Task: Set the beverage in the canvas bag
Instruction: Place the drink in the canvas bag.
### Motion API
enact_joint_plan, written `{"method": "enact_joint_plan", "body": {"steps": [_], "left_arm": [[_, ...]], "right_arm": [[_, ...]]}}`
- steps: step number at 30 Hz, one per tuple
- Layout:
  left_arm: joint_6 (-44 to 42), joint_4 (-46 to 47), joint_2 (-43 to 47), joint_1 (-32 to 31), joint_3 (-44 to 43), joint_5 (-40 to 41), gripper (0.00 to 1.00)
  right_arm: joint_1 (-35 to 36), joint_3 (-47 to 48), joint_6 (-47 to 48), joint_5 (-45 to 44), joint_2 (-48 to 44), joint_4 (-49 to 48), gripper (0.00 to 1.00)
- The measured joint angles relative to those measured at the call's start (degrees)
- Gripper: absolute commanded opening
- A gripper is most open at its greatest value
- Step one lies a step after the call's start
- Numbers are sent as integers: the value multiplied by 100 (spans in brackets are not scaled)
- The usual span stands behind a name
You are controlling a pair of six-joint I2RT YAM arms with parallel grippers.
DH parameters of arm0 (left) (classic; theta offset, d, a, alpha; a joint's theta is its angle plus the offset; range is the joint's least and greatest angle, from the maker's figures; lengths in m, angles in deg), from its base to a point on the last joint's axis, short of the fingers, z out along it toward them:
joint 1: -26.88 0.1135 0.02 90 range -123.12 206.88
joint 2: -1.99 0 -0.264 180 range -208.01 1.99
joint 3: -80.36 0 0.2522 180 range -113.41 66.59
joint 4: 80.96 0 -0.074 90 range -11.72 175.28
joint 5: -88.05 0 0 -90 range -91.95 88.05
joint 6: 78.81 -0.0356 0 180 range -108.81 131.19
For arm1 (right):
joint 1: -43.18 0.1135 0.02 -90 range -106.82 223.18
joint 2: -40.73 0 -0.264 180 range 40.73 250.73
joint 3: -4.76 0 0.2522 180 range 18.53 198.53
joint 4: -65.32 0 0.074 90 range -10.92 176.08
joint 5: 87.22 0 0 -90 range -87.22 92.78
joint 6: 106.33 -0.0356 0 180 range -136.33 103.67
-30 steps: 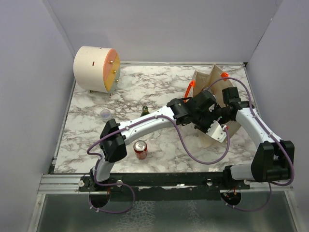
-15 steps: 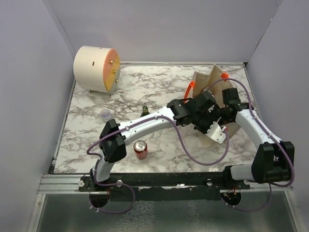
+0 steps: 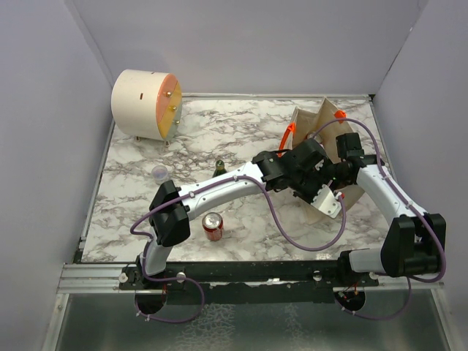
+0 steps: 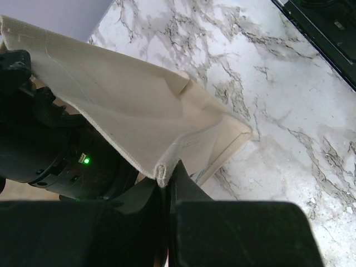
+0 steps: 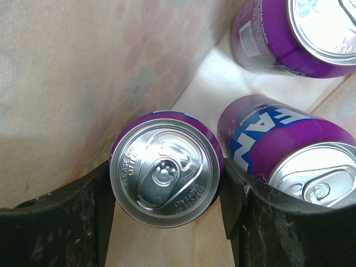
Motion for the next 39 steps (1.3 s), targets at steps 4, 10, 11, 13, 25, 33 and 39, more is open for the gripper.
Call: {"method": "enact_joint_plan", "body": {"steps": [4,10,11,13,25,33,39], "left_arm": [[20,0,2,0,0,0,5],[42,-4,7,0,0,0,5],[46,-7,11,-2,2,0,5],[59,-7,15,-2,2,-2,5],[76,-31,55,-2,44,-4,5],[76,-11,61,-2,79,-11,5],[76,-11,87,-2,111,-11,5]], "right_arm": [[-2,0,0,-2,-11,17,49],[-2,37,-2,-4,-13,109,61],[-2,48,-4,-2,-13,133,62],[-2,66,-9,0,-13,179,66],[0,568,-282,186,-13,501,80],[0,857,-380,278,-13,610,80],[0,876,-457,278,-13,693,79]]}}
